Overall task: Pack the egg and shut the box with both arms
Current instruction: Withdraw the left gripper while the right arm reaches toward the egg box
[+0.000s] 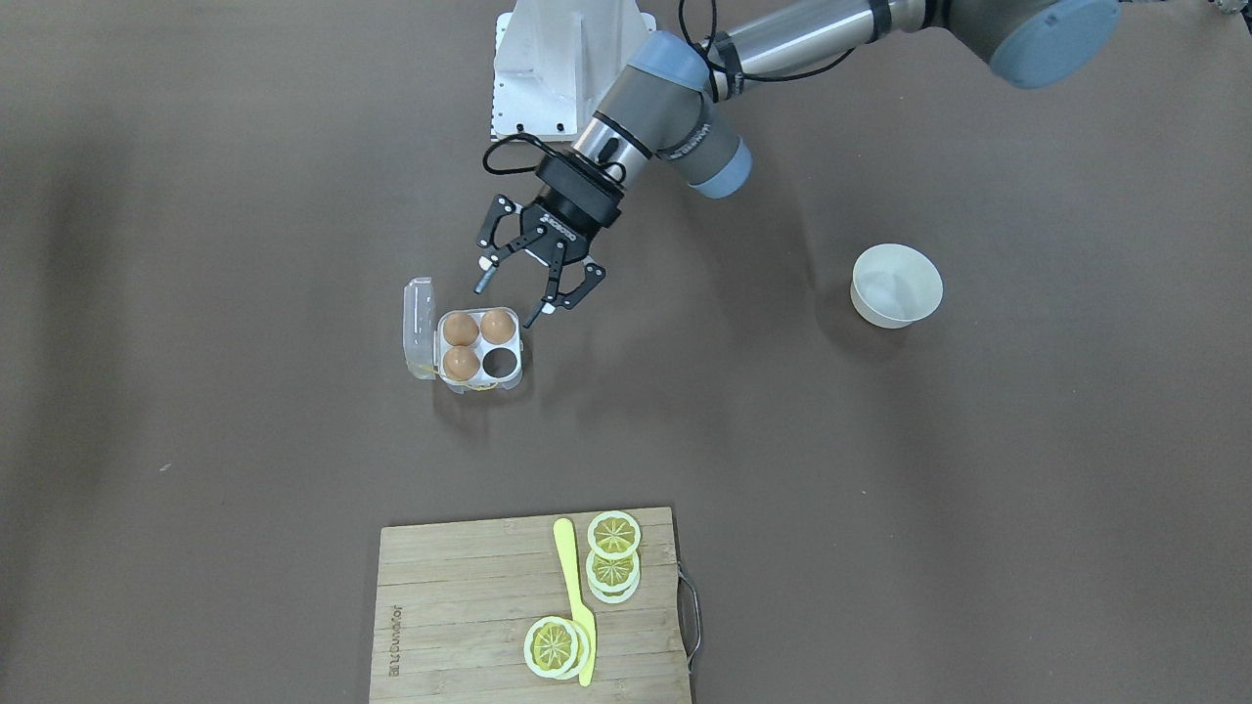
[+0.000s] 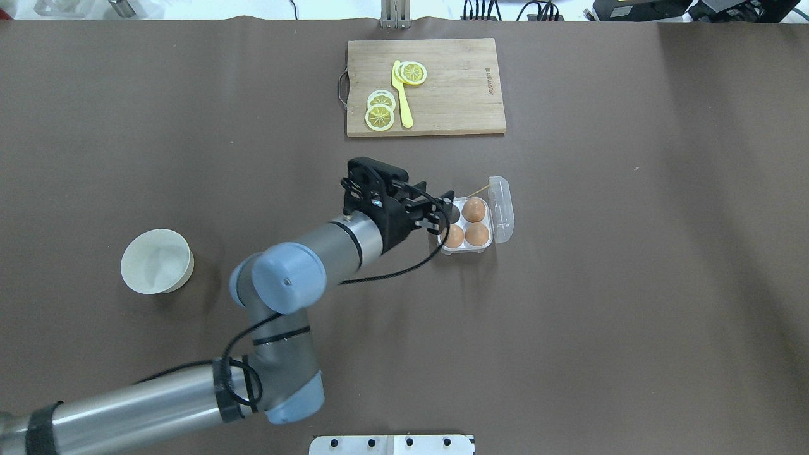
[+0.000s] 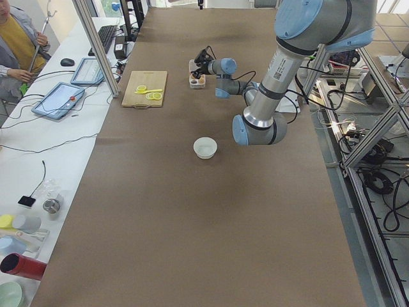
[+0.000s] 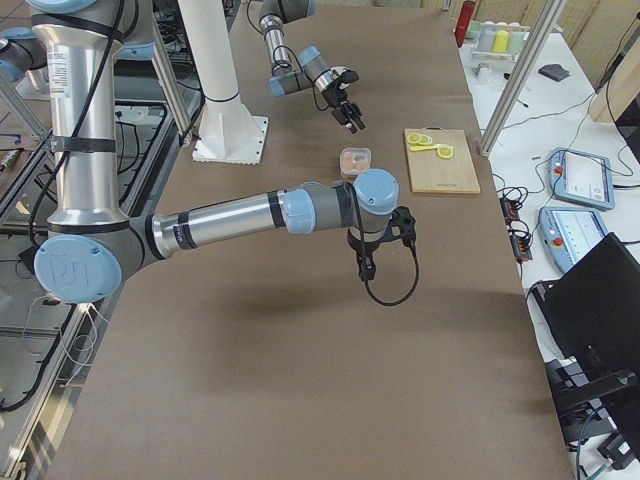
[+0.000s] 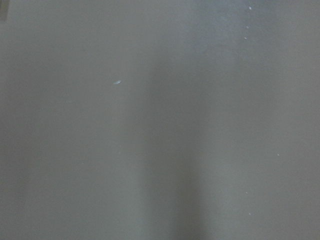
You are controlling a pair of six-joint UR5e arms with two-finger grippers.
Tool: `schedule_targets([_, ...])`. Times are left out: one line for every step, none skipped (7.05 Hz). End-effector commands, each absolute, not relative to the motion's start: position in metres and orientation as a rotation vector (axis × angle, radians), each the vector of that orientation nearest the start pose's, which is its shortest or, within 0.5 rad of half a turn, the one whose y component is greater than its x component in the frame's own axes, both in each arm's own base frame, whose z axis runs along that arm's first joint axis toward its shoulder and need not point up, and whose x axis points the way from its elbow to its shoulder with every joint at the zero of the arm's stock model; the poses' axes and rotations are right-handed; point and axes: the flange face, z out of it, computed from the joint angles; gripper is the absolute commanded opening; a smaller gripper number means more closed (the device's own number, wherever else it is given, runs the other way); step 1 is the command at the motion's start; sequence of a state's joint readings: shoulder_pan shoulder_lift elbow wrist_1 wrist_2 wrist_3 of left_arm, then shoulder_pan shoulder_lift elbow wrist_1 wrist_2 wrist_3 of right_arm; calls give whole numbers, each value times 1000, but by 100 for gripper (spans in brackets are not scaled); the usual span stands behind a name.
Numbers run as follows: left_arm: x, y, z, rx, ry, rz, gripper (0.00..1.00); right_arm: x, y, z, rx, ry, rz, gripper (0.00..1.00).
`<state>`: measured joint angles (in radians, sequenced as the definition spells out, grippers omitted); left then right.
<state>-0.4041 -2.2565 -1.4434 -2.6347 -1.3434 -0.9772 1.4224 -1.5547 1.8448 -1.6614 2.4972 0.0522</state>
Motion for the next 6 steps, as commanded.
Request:
schedule_targets([487,-462,209,594,1306,-42,0,-87,-525,458,69,-945,-193,99])
schedule_targets([460,-484,232,412,1296,-66,0,-121,-535,430,69,-940,-208,96])
schedule_targets([418,-512,265,242,1247,-93,0,-161,-541,402,70,-912,-214,94])
schedule_targets([363,-537,289,58,1225,-107,0,-208,-541,372,67,-880,-192,79])
schedule_targets([294,-549,314,-59,1240,-140,0,-253,-534,350,59,-858,-167,45])
schedule_targets([245,-545,348,-97,1241,-185,0,-293,-521,343,79,-843,-168,22])
